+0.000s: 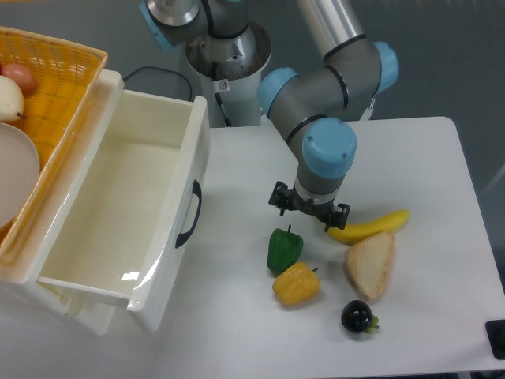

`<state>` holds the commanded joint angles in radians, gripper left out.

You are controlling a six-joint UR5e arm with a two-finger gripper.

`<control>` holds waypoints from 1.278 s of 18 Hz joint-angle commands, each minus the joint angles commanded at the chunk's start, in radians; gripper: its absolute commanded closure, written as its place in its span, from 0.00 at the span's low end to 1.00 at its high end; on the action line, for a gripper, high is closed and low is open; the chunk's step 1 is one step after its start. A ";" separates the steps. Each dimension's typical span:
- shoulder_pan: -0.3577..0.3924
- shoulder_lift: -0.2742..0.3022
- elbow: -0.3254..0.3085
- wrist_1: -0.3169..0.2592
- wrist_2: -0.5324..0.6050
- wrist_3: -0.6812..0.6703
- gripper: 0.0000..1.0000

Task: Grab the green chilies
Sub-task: 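Move the gripper over the green bell pepper and lower it, then close the gripper around the green bell pepper's top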

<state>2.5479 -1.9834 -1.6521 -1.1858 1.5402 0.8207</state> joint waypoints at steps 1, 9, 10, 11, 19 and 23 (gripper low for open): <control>0.000 -0.003 0.000 0.000 -0.002 -0.002 0.01; -0.025 -0.046 0.023 0.002 -0.002 -0.049 0.02; -0.032 -0.052 0.026 0.003 -0.002 -0.061 0.02; -0.037 -0.060 0.032 0.011 -0.002 -0.074 0.02; -0.049 -0.080 0.038 0.029 0.001 -0.094 0.11; -0.051 -0.084 0.038 0.029 0.005 -0.092 0.29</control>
<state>2.4973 -2.0678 -1.6137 -1.1566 1.5447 0.7286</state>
